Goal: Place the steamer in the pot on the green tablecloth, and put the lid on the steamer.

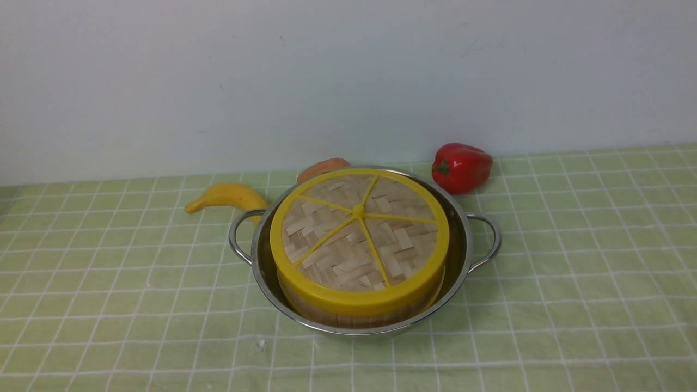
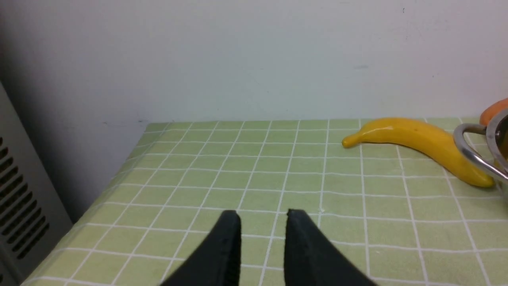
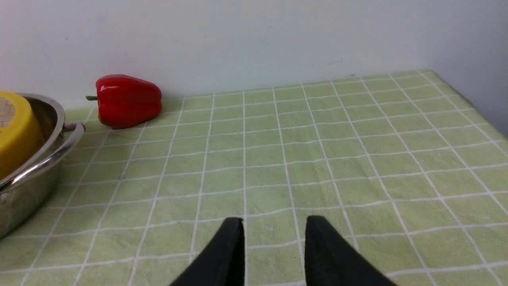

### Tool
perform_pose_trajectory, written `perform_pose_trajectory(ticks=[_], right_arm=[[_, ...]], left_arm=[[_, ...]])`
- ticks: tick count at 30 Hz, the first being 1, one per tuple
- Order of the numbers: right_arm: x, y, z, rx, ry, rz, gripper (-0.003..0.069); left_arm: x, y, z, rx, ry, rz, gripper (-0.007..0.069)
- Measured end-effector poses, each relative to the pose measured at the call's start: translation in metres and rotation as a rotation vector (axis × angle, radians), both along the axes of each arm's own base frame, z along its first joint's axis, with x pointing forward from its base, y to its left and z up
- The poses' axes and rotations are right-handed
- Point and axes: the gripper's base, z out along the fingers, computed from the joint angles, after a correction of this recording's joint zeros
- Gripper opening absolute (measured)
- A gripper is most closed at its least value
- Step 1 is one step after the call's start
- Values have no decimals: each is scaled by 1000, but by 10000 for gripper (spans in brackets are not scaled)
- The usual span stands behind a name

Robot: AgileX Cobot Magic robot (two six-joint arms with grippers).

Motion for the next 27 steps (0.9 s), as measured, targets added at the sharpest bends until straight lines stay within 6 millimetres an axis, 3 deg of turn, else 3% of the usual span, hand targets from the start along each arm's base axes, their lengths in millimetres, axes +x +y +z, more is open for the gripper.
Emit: perform_pose_trajectory(ticks=[27], right_arm=[[0, 1, 0, 18, -8, 4, 240]], left_arm=[[0, 0, 0, 0, 0, 0, 211]])
